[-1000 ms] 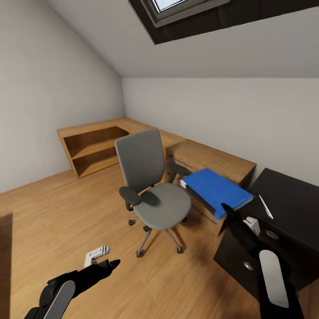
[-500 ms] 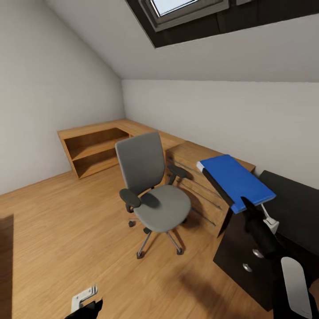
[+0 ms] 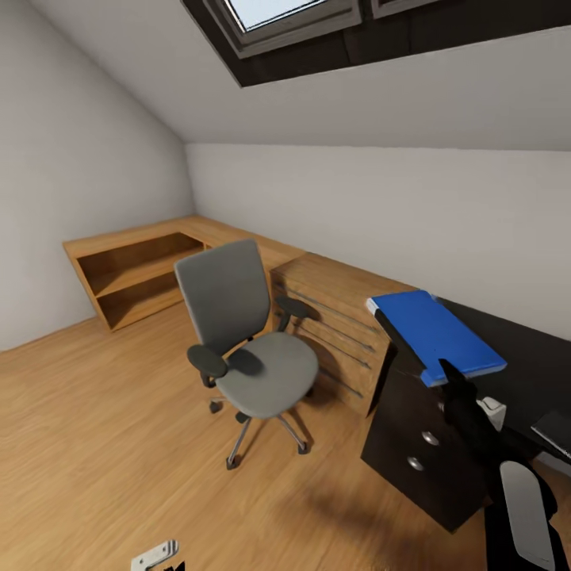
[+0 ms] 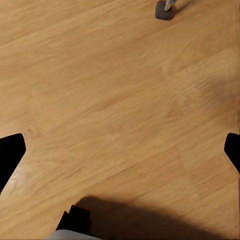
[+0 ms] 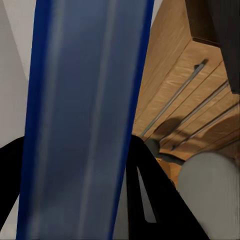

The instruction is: In the bedroom, organize the workspace by keeping the computer under the desk, ensuring the monitor is on the desk, placing the keyboard on the desk next to the monitor, placing the mouse on the desk next to the keyboard, moving the folder from the swivel chair onto the desk next to the mouse, stacking the notebook on top of the folder with the pen on top of the notebook, and positioning the swivel chair next to the desk.

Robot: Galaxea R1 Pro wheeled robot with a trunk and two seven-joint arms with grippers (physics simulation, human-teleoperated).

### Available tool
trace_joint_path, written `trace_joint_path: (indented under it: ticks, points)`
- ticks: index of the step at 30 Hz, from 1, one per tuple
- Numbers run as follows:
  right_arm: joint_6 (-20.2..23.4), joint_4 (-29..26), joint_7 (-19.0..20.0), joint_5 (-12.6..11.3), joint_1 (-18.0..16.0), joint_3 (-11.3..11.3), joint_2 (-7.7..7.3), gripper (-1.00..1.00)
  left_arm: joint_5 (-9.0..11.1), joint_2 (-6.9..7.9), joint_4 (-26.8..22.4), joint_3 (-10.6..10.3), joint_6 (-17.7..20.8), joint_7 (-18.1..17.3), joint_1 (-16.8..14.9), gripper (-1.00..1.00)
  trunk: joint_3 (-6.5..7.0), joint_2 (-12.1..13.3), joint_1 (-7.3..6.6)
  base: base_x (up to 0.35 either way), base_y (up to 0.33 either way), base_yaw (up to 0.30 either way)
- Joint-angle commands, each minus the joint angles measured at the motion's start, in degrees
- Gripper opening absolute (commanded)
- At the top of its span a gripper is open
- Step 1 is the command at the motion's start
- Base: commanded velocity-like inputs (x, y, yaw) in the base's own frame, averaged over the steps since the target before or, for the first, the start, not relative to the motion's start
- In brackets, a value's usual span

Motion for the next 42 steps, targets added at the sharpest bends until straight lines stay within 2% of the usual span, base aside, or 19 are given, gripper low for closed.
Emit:
trace_joint_path:
  ticks: [1, 6, 14, 23, 30, 40, 42]
  points:
    - [0.29, 0.18, 0.07, -0.24, -0.08, -0.18, 0.08, -1.0, 0.46, 0.08, -0.1, -0.41, -0.6, 0.49, 0.0, 1.0, -0.06, -0.04, 0.0, 0.0, 0.0, -0.294]
    - [-0.18, 0.65, -0.2, -0.24, -0.08, -0.19, 0.02, -1.0, 0.36, 0.08, 1.55, -0.43, -1.8, 0.55, 0.0, 1.0, -0.06, -0.04, 0.0, 0.0, 0.0, -0.295]
    - [-3.19, 1.94, -0.73, -0.24, -0.08, -0.18, -0.16, -1.0, -2.74, -0.28, 2.68, -0.32, -2.14, 0.63, 0.0, 1.0, -0.06, -0.04, 0.0, 0.0, 0.0, -0.295]
    - [-3.66, 2.08, -0.76, -0.19, -0.08, -0.24, -0.2, -1.0, -3.12, -0.38, 2.79, -0.32, -3.97, 0.67, 0.0, 1.0, -0.06, -0.04, 0.0, 0.0, 0.0, -0.296]
    - [-6.6, 2.1, -0.76, -0.15, -0.08, -0.19, -0.25, -1.0, -3.11, -0.38, 2.81, -0.33, -4.16, 0.67, 0.0, 1.0, -0.06, -0.04, 0.0, 0.0, 0.0, -0.296]
    - [-18.58, 6.55, -0.45, 2.6, -0.08, 0.2, -0.19, -1.0, -3.14, -0.38, 2.81, -0.38, -4.17, 0.66, 0.0, 1.0, -0.06, -0.04, 0.0, 0.0, 0.0, -0.29]
    - [-23.24, 7.16, -0.37, 2.75, -0.08, 0.3, -0.18, -1.0, -3.13, -0.38, 2.81, -0.39, -4.17, 0.67, 0.0, 1.0, -0.06, -0.04, 0.0, 0.0, 0.0, -0.275]
